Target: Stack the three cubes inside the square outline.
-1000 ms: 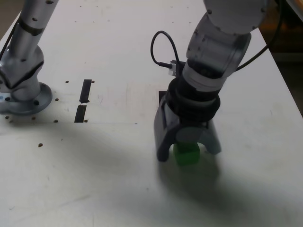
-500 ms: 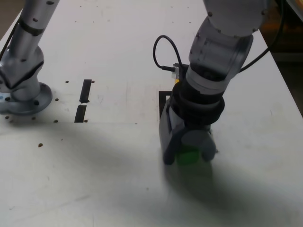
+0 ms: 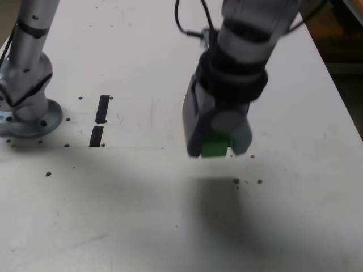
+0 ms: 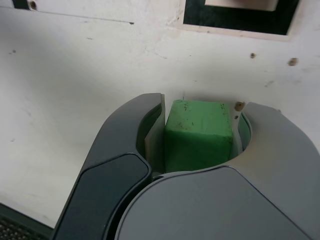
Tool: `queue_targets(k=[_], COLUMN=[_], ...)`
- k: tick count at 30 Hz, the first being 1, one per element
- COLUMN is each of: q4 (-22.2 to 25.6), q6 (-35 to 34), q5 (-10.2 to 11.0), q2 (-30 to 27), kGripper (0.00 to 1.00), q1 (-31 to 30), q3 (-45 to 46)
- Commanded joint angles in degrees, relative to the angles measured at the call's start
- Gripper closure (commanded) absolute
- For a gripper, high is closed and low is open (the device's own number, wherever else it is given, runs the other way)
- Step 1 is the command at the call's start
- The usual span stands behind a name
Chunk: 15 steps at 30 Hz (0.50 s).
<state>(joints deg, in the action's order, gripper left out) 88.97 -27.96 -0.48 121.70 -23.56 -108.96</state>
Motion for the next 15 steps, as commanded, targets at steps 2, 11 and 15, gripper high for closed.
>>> queue_targets(k=[2,11,15], q4=[4.44,4.74,4.33], q6=[1.50,8.59,11.82], q5=[0.49,1.19,1.74], q2=[-2.64,-5.05,-4.98], kGripper=[0.89,0.89,0.89], q1=[1.28,8.37,11.21], q3=[-8.22,-7.15,-3.58])
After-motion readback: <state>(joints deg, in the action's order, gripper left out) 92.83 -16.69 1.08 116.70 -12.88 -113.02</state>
